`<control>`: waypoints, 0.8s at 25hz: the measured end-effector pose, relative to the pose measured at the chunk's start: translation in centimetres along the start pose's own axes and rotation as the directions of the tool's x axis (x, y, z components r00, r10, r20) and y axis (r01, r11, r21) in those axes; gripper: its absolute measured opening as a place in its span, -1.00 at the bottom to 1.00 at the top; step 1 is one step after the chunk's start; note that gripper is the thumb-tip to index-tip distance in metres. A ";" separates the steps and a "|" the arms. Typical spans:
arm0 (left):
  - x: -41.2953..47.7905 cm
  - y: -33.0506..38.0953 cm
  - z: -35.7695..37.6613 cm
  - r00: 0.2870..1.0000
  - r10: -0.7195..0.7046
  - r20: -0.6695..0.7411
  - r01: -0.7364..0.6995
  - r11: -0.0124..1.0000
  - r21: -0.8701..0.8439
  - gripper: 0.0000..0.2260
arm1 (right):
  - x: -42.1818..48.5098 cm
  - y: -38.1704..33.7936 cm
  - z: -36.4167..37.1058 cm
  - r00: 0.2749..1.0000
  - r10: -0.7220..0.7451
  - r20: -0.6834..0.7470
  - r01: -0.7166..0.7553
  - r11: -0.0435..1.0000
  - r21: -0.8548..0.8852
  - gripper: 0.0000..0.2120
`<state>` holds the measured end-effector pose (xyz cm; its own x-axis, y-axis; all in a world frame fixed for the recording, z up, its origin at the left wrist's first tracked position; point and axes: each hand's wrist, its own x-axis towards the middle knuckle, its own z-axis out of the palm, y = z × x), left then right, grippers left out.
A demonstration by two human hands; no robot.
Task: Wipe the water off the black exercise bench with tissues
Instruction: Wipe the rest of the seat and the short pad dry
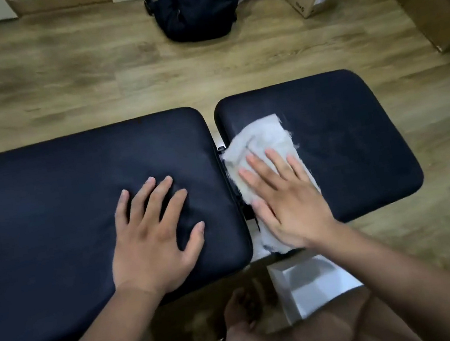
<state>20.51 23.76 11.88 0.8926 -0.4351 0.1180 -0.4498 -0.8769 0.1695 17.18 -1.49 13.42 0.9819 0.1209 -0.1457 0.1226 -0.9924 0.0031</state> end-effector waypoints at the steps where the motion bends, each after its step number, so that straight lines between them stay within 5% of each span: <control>1: 0.0 0.0 0.1 1.000 0.002 -0.004 -0.002 1.000 0.000 -0.47 | 2.9 0.2 -0.2 1.000 0.014 0.019 -0.014 1.000 -0.002 -0.42; 9: -0.1 -0.2 0.0 1.000 -0.011 0.010 0.011 1.000 0.016 -0.43 | 13.1 9.3 -1.5 0.964 0.262 0.036 -0.264 0.962 0.062 -0.41; 15: -0.1 -0.3 0.0 1.000 0.016 -0.002 -0.016 1.000 0.001 -0.46 | 6.6 19.2 -0.8 0.732 0.680 0.041 -0.672 0.712 0.202 -0.38; 20: 0.0 -0.2 -0.1 1.000 0.013 0.015 -0.013 1.000 -0.012 -0.46 | 1.2 15.3 0.5 0.666 0.746 0.016 -0.735 0.653 0.185 -0.40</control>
<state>20.57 23.94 11.92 0.8871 -0.4494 0.1058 -0.4615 -0.8687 0.1797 20.15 -16.53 12.82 0.7433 -0.6598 -0.1107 -0.6681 -0.7404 -0.0737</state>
